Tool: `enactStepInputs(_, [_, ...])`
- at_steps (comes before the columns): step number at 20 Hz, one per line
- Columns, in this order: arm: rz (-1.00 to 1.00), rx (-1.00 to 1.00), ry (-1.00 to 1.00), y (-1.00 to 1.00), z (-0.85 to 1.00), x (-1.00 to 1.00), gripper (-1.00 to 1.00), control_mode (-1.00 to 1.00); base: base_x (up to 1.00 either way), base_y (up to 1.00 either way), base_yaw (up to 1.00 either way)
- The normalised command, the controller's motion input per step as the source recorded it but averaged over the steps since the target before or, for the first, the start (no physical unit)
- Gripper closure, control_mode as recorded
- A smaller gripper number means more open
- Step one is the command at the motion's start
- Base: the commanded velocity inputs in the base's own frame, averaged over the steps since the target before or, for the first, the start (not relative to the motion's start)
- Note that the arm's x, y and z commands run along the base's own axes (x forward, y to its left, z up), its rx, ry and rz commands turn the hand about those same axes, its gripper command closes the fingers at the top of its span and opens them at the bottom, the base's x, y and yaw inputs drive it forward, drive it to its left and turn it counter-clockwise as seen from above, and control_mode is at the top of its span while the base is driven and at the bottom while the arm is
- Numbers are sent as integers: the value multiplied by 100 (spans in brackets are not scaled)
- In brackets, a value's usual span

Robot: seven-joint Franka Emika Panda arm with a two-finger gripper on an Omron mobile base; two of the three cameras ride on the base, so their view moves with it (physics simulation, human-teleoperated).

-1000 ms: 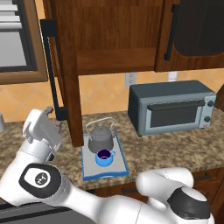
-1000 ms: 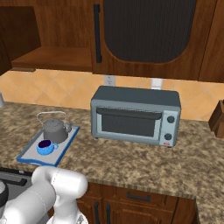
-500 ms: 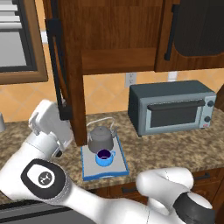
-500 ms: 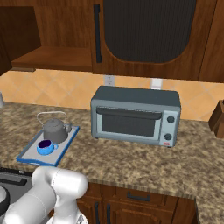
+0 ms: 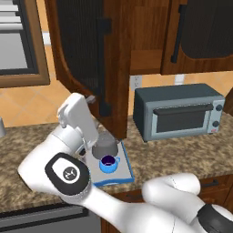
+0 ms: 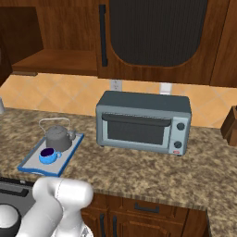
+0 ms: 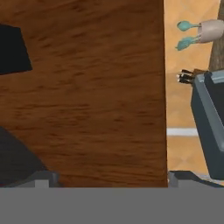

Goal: Pick the kettle from the counter and place it on the tray. Then pick the mug from the cabinet and place it on the tray. Then close the cabinet doors.

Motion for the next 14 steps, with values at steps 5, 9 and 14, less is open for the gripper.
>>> enactStepInputs(5, [0, 3, 9, -84, 16, 11, -100, -100, 0, 0, 0])
enactStepInputs(9, [0, 3, 12, -85, 15, 20, -100, -100, 0, 0, 0])
enactStepInputs(14, [3, 3, 15, -79, 15, 36, -100, -100, 0, 0, 0])
